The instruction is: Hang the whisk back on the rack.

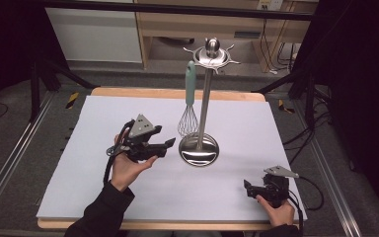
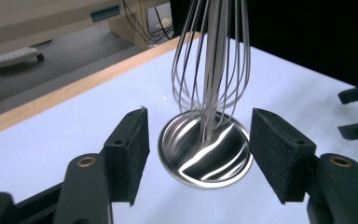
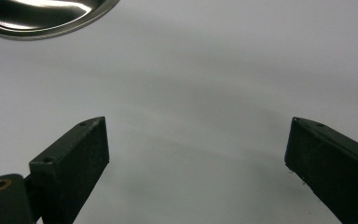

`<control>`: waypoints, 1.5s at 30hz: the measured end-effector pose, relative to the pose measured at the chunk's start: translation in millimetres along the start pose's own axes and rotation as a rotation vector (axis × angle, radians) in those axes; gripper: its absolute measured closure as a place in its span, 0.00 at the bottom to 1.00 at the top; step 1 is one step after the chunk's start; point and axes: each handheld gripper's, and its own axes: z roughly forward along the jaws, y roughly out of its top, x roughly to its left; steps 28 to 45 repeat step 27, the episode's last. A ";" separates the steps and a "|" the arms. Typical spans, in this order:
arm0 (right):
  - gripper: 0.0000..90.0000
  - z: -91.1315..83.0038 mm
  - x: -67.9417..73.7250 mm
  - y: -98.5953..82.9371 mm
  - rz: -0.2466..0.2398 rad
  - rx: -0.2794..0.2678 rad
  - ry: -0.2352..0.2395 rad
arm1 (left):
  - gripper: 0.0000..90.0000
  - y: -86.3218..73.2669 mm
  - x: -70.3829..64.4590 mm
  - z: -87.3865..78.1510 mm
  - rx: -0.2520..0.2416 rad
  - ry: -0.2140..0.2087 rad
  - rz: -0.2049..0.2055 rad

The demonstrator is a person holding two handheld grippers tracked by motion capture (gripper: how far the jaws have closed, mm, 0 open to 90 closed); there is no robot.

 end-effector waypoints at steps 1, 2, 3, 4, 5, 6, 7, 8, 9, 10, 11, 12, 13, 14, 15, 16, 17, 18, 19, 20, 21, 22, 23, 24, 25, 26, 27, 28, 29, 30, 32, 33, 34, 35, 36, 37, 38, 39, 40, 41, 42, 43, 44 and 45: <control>0.08 0.1 0.1 -0.1 -0.001 -0.001 -0.001 | 0.41 -3.9 0.7 -0.2 0.004 0.001 0.002; 0.08 0.2 -0.2 -0.2 -0.008 -0.001 -0.003 | 0.41 -7.9 1.1 -0.1 0.008 0.004 -0.001; 0.08 0.1 -0.4 -0.3 -0.012 0.001 -0.007 | 0.40 -12.1 1.8 -0.3 0.015 0.006 0.000; 0.08 0.0 -0.3 -0.5 -0.012 0.002 -0.009 | 0.40 -16.5 2.4 -0.3 0.021 0.008 -0.001; 0.08 0.0 -0.3 -0.5 -0.012 0.002 -0.009 | 0.40 -20.9 3.3 -0.4 0.030 0.010 -0.003; 0.08 0.0 -0.2 -0.7 -0.010 0.002 -0.011 | 0.40 -25.6 4.5 -0.4 0.038 0.012 -0.007; 0.08 -0.2 -0.4 -0.8 -0.009 0.003 -0.009 | 0.39 -30.2 5.7 -0.6 0.046 0.012 -0.013; 0.08 -0.4 -0.8 -1.1 -0.005 0.007 -0.011 | 0.39 -40.0 8.2 -1.0 0.062 0.018 -0.018; 0.08 -0.4 -0.8 -1.1 -0.005 0.007 -0.011 | 0.39 -40.0 8.2 -1.0 0.062 0.018 -0.018; 0.08 -0.6 -1.4 -1.3 -0.003 0.005 -0.014 | 0.38 -44.9 9.7 -1.3 0.072 0.022 -0.017; 0.08 -0.6 -1.4 -1.3 -0.003 0.005 -0.014 | 0.38 -50.3 11.4 -1.5 0.075 0.027 -0.021; 0.08 -0.5 -2.2 -1.6 -0.010 0.005 -0.019 | 0.37 -60.6 15.9 -3.3 0.085 0.038 -0.028; 0.08 -0.5 -2.2 -1.6 -0.010 0.005 -0.019 | 0.37 -60.6 15.9 -3.3 0.085 0.038 -0.028; 0.08 -0.3 -2.5 -1.7 -0.009 0.010 -0.021 | 0.37 -65.7 18.1 -4.4 0.090 0.046 -0.039; 0.08 -0.3 -2.5 -1.7 -0.009 0.010 -0.021 | 0.37 -70.6 20.9 -5.7 0.097 0.051 -0.045; 0.08 0.5 -3.1 -2.1 -0.009 0.014 -0.029 | 0.36 -75.6 23.3 -7.0 0.102 0.058 -0.055; 0.08 0.5 -3.1 -2.1 -0.009 0.014 -0.029 | 0.36 -80.6 25.9 -8.0 0.107 0.064 -0.061; 0.08 0.8 -3.7 -2.4 0.001 0.019 -0.029 | 0.36 -90.1 30.5 -9.7 0.118 0.081 -0.075; 0.08 0.8 -3.7 -2.4 0.001 0.019 -0.029 | 0.36 -90.1 30.5 -9.7 0.118 0.081 -0.075; 0.08 0.8 -4.4 -2.6 -0.002 0.022 -0.030 | 0.36 -94.6 32.7 -10.8 0.121 0.086 -0.086; 0.08 0.7 -4.7 -3.2 0.009 0.022 -0.032 | 0.36 -98.7 35.3 -12.1 0.120 0.092 -0.094; 0.08 0.8 -5.2 -3.5 0.009 0.023 -0.031 | 0.36 -106.4 40.3 -14.6 0.108 0.106 -0.126; 0.08 0.8 -5.2 -3.5 0.009 0.023 -0.031 | 0.36 -106.4 40.3 -14.6 0.108 0.106 -0.126; 0.08 1.5 -7.1 -4.0 -0.004 0.025 -0.035 | 0.35 -109.1 42.9 -15.5 0.114 0.112 -0.133; 0.08 1.8 -7.6 -4.2 0.000 0.028 -0.035 | 0.35 -113.9 47.2 -18.6 0.120 0.130 -0.149; 0.08 1.9 -7.8 -4.4 0.005 0.032 -0.039 | 0.35 -116.2 48.7 -20.0 0.116 0.136 -0.155; 0.08 1.9 -7.8 -4.4 0.005 0.032 -0.039 | 0.35 -116.2 48.7 -20.0 0.116 0.136 -0.155; 0.08 1.9 -7.8 -4.4 0.005 0.032 -0.039 | 0.35 -116.2 48.7 -20.0 0.116 0.136 -0.155; 0.08 1.9 -7.8 -4.4 0.005 0.032 -0.039 | 0.35 -116.2 48.7 -20.0 0.116 0.136 -0.155; 0.08 1.9 -7.8 -4.4 0.005 0.032 -0.039 | 0.35 -116.2 48.7 -20.0 0.116 0.136 -0.155; 0.08 1.9 -7.8 -4.4 0.005 0.032 -0.039 | 0.35 -116.2 48.7 -20.0 0.116 0.136 -0.155; 0.08 1.9 -7.8 -4.4 0.005 0.032 -0.039 | 0.35 -116.2 48.7 -20.0 0.116 0.136 -0.155; 0.08 1.9 -7.8 -4.4 0.005 0.032 -0.039 | 0.35 -116.2 48.7 -20.0 0.116 0.136 -0.155; 0.08 1.9 -7.8 -4.4 0.005 0.032 -0.039 | 0.35 -116.2 48.7 -20.0 0.116 0.136 -0.155; 0.08 1.9 -7.8 -4.4 0.005 0.032 -0.039 | 0.35 -116.2 48.7 -20.0 0.116 0.136 -0.155; 0.08 1.9 -7.8 -4.4 0.005 0.032 -0.039 | 0.35 -116.2 48.7 -20.0 0.116 0.136 -0.155; 0.08 1.9 -7.8 -4.4 0.005 0.032 -0.039 | 0.35 -116.2 48.7 -20.0 0.116 0.136 -0.155; 0.08 1.9 -7.8 -4.4 0.005 0.032 -0.039 | 0.35 -116.2 48.7 -20.0 0.116 0.136 -0.155; 0.08 1.9 -7.8 -4.4 0.005 0.032 -0.039 | 0.35 -116.2 48.7 -20.0 0.116 0.136 -0.155; 0.08 1.9 -7.8 -4.4 0.005 0.032 -0.039 | 0.35 -116.2 48.7 -20.0 0.116 0.136 -0.155; 0.08 1.9 -7.8 -4.4 0.005 0.032 -0.039 | 0.35 -116.2 48.7 -20.0 0.116 0.136 -0.155; 0.08 1.9 -7.8 -4.4 0.005 0.032 -0.039 | 0.35 -116.2 48.7 -20.0 0.116 0.136 -0.155; 0.08 1.9 -7.8 -4.4 0.005 0.032 -0.039 | 0.35 -116.2 48.7 -20.0 0.116 0.136 -0.155; 0.08 1.9 -7.8 -4.4 0.005 0.032 -0.039 | 0.35 -116.2 48.7 -20.0 0.116 0.136 -0.155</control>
